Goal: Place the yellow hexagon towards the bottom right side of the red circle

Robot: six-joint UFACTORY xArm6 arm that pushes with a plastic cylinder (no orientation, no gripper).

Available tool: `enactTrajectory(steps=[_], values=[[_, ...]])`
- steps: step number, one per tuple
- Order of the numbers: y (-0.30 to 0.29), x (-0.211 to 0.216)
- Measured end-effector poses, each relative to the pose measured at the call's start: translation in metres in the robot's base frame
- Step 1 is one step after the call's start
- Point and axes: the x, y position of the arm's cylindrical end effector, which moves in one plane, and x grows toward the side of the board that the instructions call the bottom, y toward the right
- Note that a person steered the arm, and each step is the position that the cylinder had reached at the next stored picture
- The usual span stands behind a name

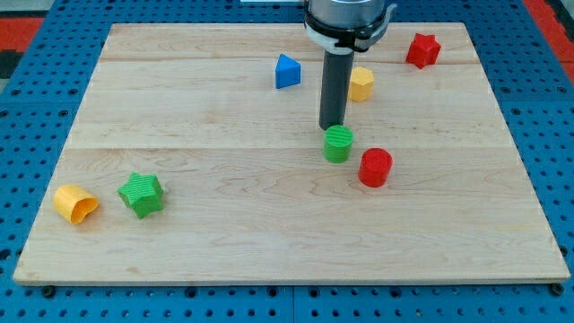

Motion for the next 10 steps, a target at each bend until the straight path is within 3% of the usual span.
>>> enactTrajectory(steps=[2,5,6,8,10], values=[[-0.048,-0.004],[0.038,-0.118],[0.077,-0.115],[0.023,-0.093],[0.011,-0.043]])
